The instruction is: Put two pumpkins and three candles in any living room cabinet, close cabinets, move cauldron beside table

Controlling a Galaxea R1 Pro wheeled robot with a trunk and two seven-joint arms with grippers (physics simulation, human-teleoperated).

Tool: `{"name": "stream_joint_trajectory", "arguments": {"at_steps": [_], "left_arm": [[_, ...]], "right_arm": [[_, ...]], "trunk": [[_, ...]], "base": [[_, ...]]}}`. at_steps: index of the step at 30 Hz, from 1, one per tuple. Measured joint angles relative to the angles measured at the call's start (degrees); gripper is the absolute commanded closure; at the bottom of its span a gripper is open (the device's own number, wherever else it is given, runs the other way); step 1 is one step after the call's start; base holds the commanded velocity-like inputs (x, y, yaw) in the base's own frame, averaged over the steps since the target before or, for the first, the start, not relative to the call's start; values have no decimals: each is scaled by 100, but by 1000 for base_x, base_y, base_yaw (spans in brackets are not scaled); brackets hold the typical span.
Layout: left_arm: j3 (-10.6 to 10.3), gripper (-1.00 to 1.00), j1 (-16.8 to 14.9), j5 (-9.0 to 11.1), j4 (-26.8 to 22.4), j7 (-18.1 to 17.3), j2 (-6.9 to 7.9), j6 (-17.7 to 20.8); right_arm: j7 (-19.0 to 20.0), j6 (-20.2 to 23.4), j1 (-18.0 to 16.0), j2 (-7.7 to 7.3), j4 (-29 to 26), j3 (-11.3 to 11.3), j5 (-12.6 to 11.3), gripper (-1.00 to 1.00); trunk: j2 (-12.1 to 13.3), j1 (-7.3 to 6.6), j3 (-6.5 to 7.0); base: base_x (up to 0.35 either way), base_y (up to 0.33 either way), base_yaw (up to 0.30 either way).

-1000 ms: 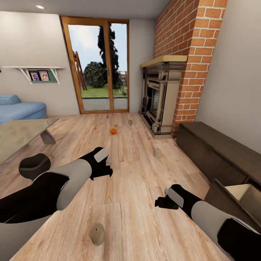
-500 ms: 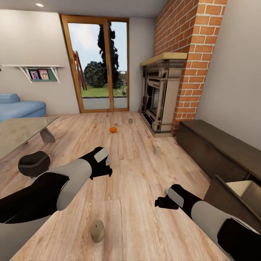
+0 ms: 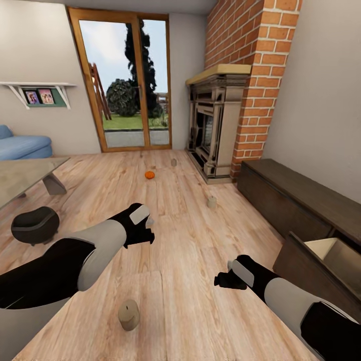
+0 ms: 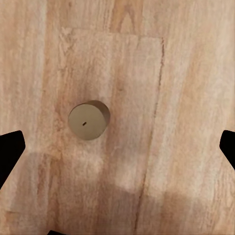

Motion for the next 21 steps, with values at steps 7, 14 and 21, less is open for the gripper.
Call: {"name": "stream_joint_trajectory", "arguments": {"at_steps": [7, 14, 21], "left_arm": [[1, -100, 0, 1, -4, 1, 43, 1], [2, -100, 0, 1, -4, 2, 51, 1], [2, -100, 0, 1, -4, -3, 50, 0]], "right_arm": [[-6, -17, -1, 1, 2, 8, 1, -100], [-8, -38, -1, 2, 3, 10, 1, -100], [-2, -39, -1, 1, 1, 9, 1, -100]], "trunk": [[-10, 18, -155], [-19, 36, -310], [-28, 54, -466]], "base": [[0, 0, 139], [0, 0, 264], [0, 0, 186]]}}
